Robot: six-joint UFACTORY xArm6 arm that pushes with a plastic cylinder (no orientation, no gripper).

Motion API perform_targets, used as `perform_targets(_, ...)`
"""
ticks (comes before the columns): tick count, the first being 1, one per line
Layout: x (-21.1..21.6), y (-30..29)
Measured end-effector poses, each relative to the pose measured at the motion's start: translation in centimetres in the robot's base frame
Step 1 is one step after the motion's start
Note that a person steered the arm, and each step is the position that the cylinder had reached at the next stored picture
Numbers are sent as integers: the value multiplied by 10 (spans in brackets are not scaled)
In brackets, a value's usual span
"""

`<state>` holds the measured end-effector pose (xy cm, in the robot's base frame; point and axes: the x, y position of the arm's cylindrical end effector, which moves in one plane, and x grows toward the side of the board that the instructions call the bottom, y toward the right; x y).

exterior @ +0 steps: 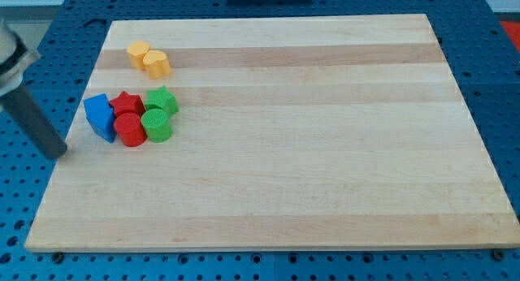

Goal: Move yellow hexagon towards group of blocks

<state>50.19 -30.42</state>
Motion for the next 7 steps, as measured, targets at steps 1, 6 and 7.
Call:
perform_targets(1,58,10)
perform_targets(6,-123,259)
perform_targets(7,-189,223)
